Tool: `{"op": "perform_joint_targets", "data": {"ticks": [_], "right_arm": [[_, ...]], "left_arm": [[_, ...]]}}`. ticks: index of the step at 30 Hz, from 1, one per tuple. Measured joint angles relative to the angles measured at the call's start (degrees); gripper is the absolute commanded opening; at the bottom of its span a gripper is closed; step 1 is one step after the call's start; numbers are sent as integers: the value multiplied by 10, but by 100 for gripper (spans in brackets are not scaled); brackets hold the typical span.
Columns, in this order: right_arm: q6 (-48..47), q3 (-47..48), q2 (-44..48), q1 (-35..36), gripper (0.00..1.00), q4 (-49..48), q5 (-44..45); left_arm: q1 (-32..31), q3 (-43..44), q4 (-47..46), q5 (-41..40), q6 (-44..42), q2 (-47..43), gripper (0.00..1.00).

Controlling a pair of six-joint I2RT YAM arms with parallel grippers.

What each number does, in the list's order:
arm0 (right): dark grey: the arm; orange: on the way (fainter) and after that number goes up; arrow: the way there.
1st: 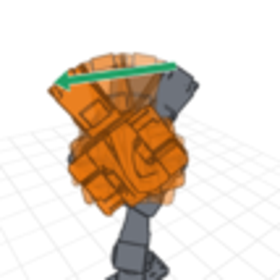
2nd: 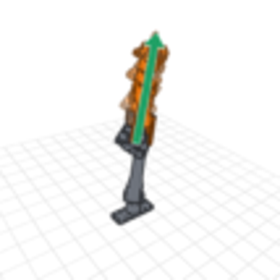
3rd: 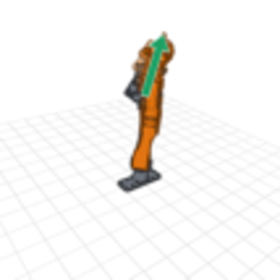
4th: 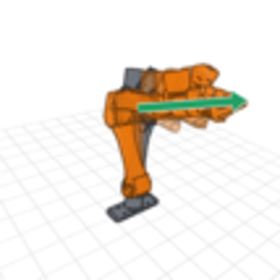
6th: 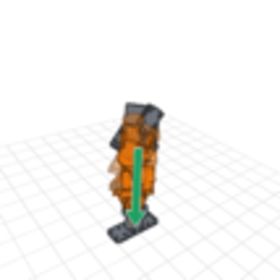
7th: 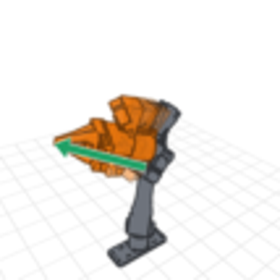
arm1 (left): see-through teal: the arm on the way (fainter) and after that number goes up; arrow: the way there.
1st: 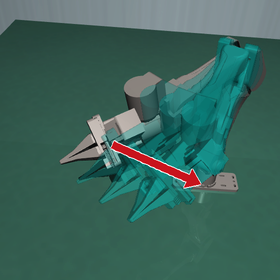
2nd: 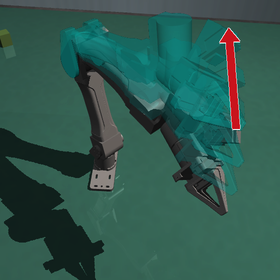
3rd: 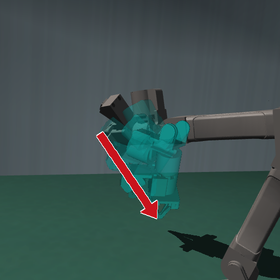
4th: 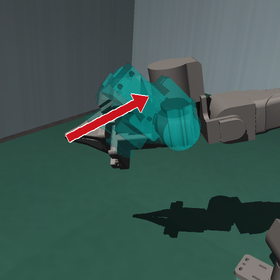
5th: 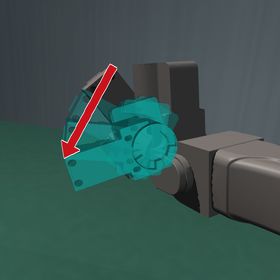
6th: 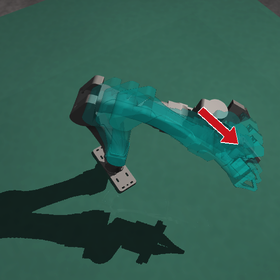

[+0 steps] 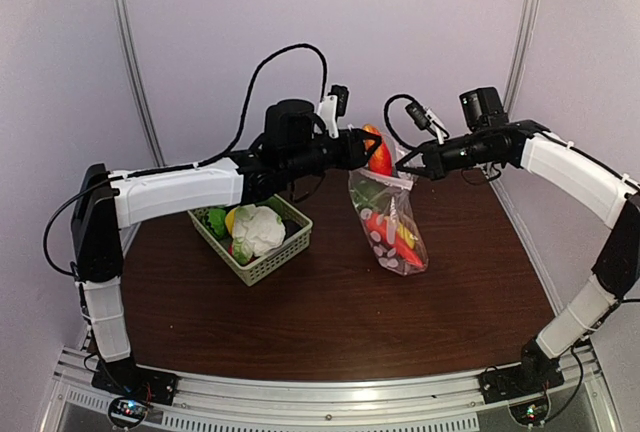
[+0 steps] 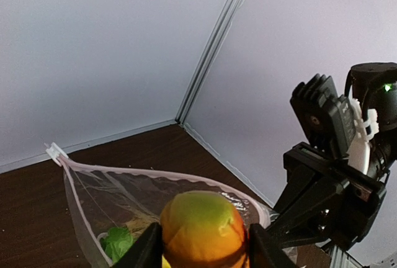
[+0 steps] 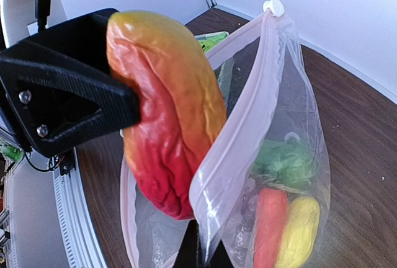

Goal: Place the food in the zip-top bag and seal the zipper
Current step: Place the fake fruit in the zipper food storage bag.

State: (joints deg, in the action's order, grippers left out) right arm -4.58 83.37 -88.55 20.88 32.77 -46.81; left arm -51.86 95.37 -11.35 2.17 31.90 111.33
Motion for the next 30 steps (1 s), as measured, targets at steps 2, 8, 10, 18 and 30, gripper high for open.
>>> {"op": "perform_joint_targets", "data": {"ticks": [2, 8, 10, 18, 30], "right_arm": [[1, 2, 1, 0, 0, 0, -5], [2, 5, 3, 0, 0, 0, -10], [2, 4, 5, 0, 0, 0, -9], [-5, 22, 12, -49, 0, 11, -16], [-72, -3, 33, -29, 0, 29, 73]], "left_arm": [[0, 5, 13, -3, 1, 2, 70], [0, 37, 44, -4, -5, 9, 79], [0, 67, 68, -4, -19, 12, 80], [7, 53, 120, -76, -106, -81, 89], [192, -57, 316, -115, -43, -114, 89]]}}
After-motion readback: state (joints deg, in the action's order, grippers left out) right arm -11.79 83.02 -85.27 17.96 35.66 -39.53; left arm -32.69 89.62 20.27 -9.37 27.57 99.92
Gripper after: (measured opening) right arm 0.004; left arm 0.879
